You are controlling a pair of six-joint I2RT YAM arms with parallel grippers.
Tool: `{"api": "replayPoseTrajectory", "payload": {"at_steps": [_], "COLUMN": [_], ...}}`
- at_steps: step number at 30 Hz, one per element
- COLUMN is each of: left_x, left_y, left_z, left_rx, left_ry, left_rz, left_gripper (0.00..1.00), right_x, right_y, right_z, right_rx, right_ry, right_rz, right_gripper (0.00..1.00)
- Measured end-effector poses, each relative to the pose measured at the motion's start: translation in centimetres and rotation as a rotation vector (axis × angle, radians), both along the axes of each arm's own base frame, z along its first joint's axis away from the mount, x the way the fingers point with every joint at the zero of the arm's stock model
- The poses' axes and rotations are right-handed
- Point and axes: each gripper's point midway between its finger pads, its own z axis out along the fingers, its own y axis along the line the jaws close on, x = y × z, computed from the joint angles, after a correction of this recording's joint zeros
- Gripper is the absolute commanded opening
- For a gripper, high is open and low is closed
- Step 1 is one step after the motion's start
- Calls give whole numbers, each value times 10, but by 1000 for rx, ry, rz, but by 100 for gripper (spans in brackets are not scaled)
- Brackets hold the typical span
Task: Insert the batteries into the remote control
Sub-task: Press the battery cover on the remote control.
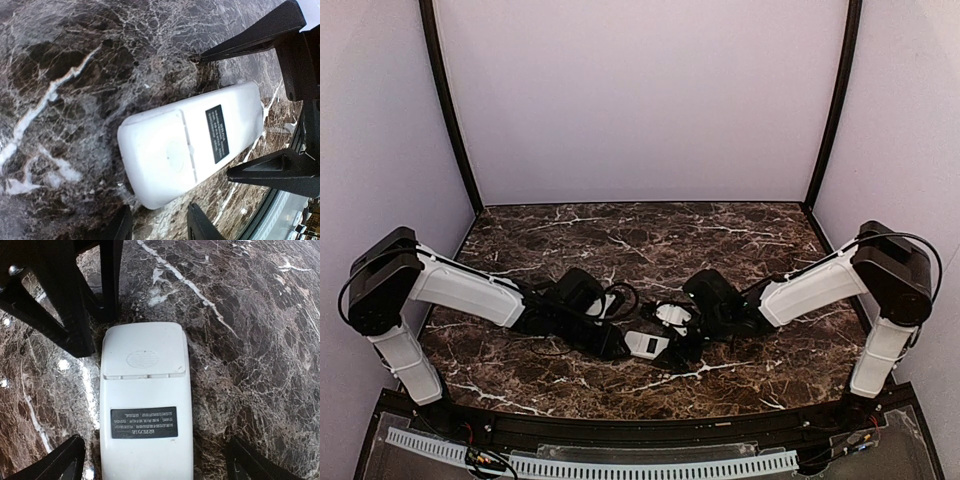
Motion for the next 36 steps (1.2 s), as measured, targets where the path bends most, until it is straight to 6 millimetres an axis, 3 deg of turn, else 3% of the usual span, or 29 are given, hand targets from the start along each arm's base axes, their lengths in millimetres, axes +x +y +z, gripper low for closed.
{"api": "replayPoseTrajectory", "payload": {"at_steps": [9, 16, 20, 24, 31, 36], "left_x": [8, 12, 16, 20, 23, 23], "left_y": [26, 23, 20, 19, 15, 11], "left_z": [1, 1, 2, 2, 2, 2], "left_rx": [18, 14, 1, -3, -17, -29], "left_ry": [-21, -40, -55, -68, -75, -84], "left_rz": [57, 53, 56, 64, 70, 65], "left_gripper": [38, 38, 38, 38, 37, 36], "right_x": [14, 29, 33, 33, 27, 31], "right_y": [-5, 20, 32, 38, 33, 39], "right_z": [18, 49, 56, 46, 7, 7], "right_rx": [52, 129, 150, 139, 62, 69], "right_ry": [66, 95, 118, 156, 225, 226], "right_rz": [-64, -69, -65, -60, -65, -68], "right_gripper": [81, 71, 69, 67, 64, 62]}}
